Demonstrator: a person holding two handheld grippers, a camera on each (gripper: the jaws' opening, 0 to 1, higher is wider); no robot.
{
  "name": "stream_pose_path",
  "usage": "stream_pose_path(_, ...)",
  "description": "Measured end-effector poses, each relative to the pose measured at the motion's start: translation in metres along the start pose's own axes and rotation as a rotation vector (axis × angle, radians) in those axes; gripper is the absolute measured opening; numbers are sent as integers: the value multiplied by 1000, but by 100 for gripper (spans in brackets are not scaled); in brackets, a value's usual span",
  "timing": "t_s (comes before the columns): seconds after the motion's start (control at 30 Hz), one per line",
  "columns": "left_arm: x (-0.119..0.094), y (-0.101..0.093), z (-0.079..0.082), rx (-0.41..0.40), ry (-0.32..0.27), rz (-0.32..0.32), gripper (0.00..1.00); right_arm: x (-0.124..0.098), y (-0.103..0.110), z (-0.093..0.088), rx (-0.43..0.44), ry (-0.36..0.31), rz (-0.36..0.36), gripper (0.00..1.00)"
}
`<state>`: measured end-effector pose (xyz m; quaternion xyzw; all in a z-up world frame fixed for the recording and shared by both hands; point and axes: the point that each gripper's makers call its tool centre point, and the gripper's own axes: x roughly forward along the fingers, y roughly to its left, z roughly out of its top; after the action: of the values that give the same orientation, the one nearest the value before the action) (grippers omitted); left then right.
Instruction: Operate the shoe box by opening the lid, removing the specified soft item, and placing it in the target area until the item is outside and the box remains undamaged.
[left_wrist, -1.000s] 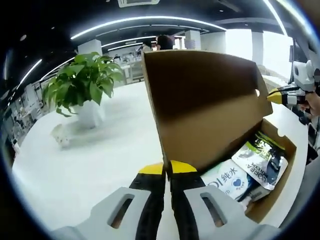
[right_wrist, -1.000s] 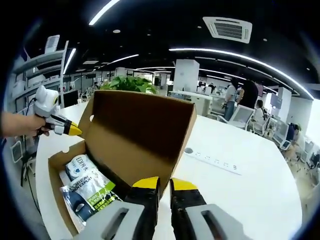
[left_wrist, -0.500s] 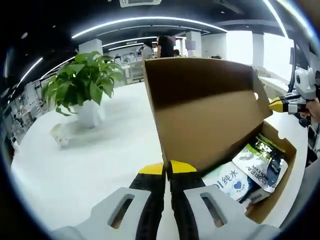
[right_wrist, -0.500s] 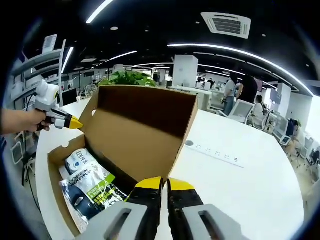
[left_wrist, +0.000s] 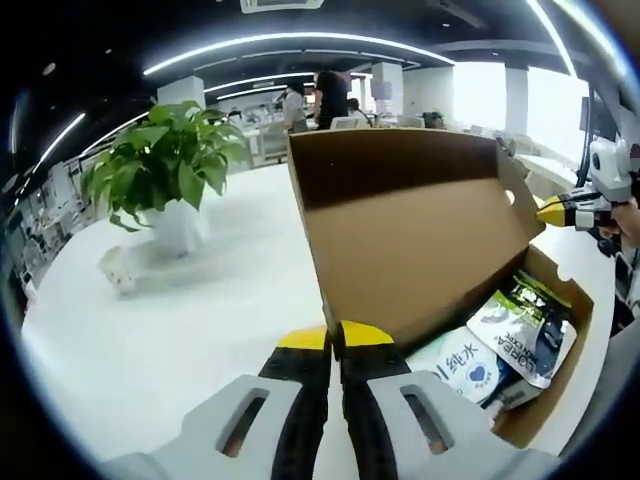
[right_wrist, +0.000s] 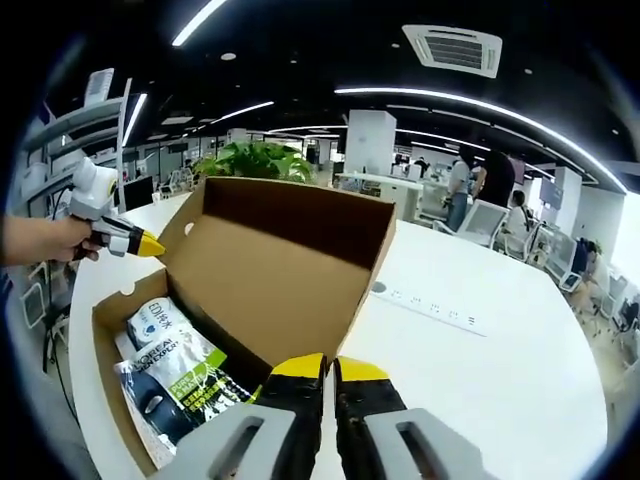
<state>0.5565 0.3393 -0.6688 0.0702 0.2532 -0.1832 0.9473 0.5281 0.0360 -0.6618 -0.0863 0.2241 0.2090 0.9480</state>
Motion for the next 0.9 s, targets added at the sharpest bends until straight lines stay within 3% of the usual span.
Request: stream_pose_path(0.9,13,4,3,-13,11,-10,2,16,-10,0,-3,23,7,0)
